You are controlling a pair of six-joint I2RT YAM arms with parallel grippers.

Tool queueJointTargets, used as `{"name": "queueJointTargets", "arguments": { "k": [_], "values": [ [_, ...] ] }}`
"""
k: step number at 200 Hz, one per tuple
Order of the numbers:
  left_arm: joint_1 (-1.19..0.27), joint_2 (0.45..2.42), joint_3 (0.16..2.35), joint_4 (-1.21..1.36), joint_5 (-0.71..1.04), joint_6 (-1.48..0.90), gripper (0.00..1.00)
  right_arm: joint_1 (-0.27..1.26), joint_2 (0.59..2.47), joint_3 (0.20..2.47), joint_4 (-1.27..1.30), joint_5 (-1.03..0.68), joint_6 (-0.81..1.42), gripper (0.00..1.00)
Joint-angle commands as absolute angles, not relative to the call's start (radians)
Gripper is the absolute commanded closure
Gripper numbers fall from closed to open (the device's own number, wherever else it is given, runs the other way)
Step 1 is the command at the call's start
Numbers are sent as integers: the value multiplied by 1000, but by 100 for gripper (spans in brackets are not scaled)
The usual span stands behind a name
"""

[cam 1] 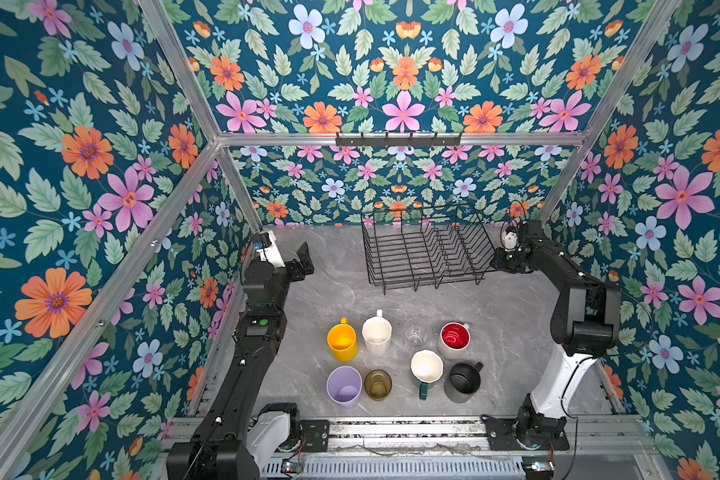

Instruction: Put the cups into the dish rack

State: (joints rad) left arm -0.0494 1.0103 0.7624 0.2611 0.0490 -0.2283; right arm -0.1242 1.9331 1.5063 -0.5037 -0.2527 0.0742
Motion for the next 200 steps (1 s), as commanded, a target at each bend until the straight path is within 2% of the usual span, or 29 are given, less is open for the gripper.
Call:
{"name": "queueJointTargets", "arguments": {
  "k": [1,48,97,148,200],
  "values": [
    [-48,1015,764,295,70,-231,0,-108,1901,1474,-483,-255,35,79],
    [-48,1022,765,298,87,-239,0,-13,1852,1393,-472,-170,-24,90],
    [-48,1019,763,298,83,-238,0,22,1779,1278,-427,-176,-18,99],
    [-44,1022,764,302,92,-247,0,50,1679,1163,-394,-177,-36,100],
    [-40,1019,764,302,94,-250,0,73,1667,1169,-424,-235,-72,100]
  ]
}}
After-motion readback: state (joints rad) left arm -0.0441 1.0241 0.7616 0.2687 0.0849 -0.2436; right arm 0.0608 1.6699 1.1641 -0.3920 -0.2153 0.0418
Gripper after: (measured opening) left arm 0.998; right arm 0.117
